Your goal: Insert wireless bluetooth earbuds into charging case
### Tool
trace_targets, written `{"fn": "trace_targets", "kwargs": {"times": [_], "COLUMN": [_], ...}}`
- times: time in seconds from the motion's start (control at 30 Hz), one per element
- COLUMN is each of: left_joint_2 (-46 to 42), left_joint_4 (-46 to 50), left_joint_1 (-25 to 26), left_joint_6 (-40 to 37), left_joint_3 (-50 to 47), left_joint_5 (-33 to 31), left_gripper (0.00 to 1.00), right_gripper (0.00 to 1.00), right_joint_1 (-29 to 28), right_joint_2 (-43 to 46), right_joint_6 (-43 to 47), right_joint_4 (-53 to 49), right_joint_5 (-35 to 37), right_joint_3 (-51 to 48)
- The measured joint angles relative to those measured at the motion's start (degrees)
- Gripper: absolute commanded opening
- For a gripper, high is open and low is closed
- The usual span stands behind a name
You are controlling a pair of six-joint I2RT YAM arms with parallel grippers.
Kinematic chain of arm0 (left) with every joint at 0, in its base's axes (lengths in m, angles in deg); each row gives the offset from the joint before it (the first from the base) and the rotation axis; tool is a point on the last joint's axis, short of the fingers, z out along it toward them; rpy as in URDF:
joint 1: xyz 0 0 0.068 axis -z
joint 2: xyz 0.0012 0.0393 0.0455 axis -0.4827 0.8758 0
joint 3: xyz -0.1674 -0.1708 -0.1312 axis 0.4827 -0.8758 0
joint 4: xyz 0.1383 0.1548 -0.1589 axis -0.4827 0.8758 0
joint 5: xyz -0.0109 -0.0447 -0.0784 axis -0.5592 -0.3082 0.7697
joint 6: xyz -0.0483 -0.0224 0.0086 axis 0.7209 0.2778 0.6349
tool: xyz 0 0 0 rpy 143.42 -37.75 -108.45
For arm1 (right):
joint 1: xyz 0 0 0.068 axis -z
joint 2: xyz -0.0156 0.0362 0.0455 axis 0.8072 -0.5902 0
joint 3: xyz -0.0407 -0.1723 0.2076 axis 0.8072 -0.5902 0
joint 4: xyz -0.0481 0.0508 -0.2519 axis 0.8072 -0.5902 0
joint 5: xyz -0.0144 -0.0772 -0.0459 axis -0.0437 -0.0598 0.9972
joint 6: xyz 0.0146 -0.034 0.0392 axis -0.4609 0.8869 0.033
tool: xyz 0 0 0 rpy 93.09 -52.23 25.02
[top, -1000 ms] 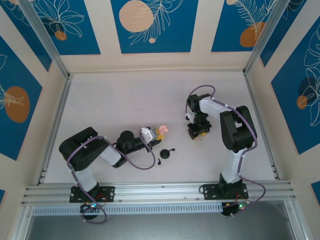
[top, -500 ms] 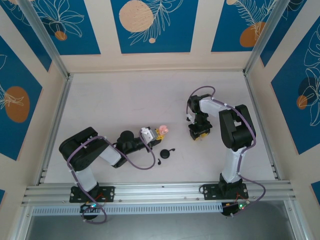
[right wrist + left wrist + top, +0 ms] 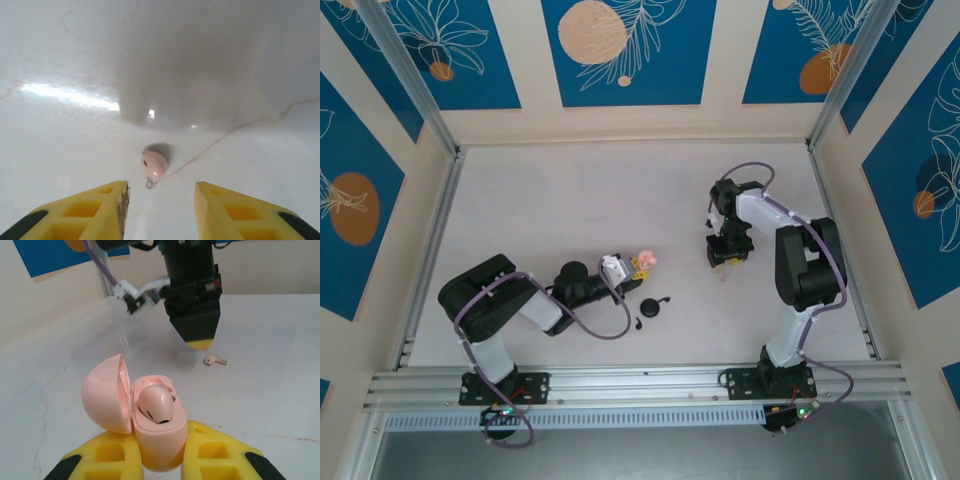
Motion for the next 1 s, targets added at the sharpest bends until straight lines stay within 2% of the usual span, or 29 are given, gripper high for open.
{"fn": "trace_targets", "kwargs": {"times": [0.43, 1.0], "left_joint_2": [0.00, 0.00], "left_joint_4": [0.00, 0.00], "left_joint_1": [0.02, 0.02], "left_joint_6": [0.00, -0.02], "left_joint_3": [0.02, 0.02], "left_joint_5": [0.02, 0.00], "left_gripper": [0.10, 0.10], "right_gripper": [0.36, 0.34], "right_joint_1": [1.42, 2.16], "right_joint_2": [0.50, -4.42], "right_joint_6": [-11.89, -13.38], "right_joint_4": [-2.21, -0.72], "right_joint_5": [-5.18, -6.45], "right_joint_3": [0.52, -1.16]}}
